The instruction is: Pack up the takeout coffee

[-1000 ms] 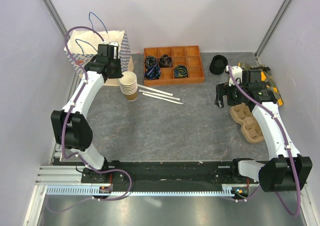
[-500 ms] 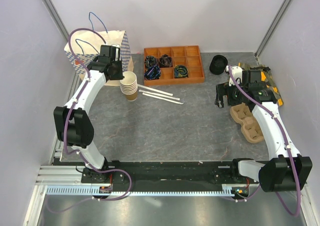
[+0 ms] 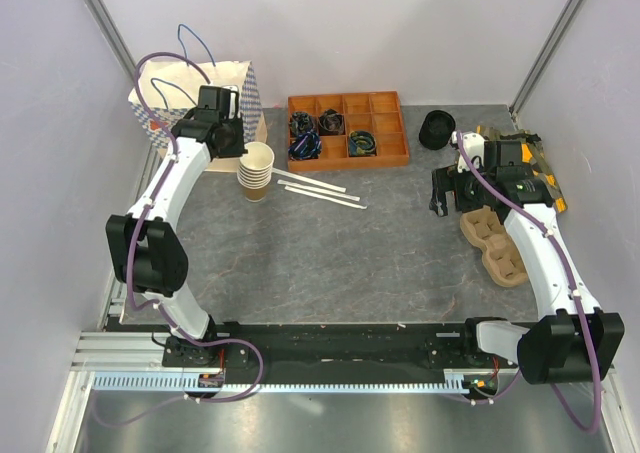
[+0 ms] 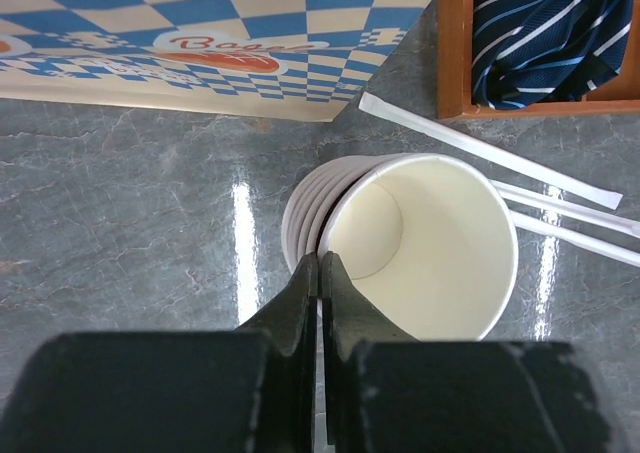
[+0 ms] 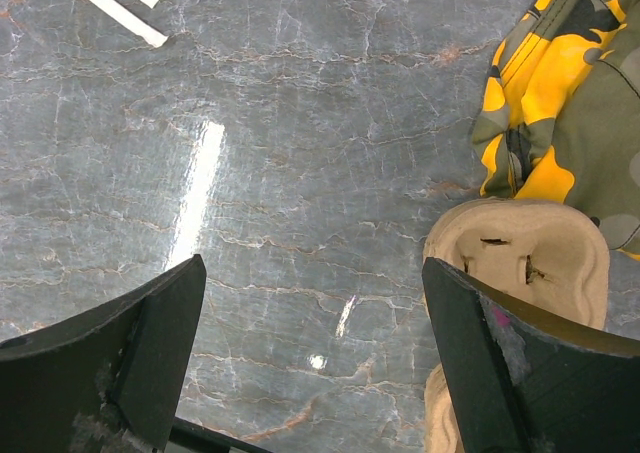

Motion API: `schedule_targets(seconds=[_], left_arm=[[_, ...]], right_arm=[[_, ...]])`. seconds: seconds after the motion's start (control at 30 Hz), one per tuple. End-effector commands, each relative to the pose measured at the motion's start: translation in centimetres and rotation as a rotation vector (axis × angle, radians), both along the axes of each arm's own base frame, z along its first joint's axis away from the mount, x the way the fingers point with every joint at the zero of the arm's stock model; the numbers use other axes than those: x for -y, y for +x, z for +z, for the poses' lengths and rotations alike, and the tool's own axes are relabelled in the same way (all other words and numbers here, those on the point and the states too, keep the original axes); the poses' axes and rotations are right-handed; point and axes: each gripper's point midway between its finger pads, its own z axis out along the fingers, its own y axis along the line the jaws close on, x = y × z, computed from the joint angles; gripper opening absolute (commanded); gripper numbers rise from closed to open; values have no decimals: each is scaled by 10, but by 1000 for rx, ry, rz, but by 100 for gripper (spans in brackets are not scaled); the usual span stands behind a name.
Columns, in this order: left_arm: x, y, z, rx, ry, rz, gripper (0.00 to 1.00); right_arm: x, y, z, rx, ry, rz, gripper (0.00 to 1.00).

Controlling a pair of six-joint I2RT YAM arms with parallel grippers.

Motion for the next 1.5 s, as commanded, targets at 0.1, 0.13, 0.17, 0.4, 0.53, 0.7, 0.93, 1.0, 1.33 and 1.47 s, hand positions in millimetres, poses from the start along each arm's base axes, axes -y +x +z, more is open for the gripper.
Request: schedule_targets(seconds=[0.1,0.13,0.17,0.4,0.53,0.7,0.93,1.0,1.33,1.47], left_arm=[[0,7,37,72,-73,15,2],[3,7,39,72,-87,5,2],[3,5,42,76,-93,5,2],[-2,2,43,60,-192,11,2],[2,0,60,87,-259,-17,2],[7,-3,88,138,-290,-40,2],[9,-14,128,205,-299,-69,2],[8,-18,137,225,-293,-73,2],[57,-76,136,204,-346,-400,2],[103,-114,99,115,-339,-589,2]], right_arm=[[1,10,16,59,1,-6,98],[1,10,16,60,1,-6,98],[1,10,15,56,0,-7,98],[1,10,16,59,1,-6,98],[1,11,17,57,2,-4,98],[0,12,18,56,3,-3,98],[0,12,22,61,2,-2,98],[-1,13,22,62,5,1,98],[-8,12,26,58,40,29,98],[-14,9,29,55,63,54,98]])
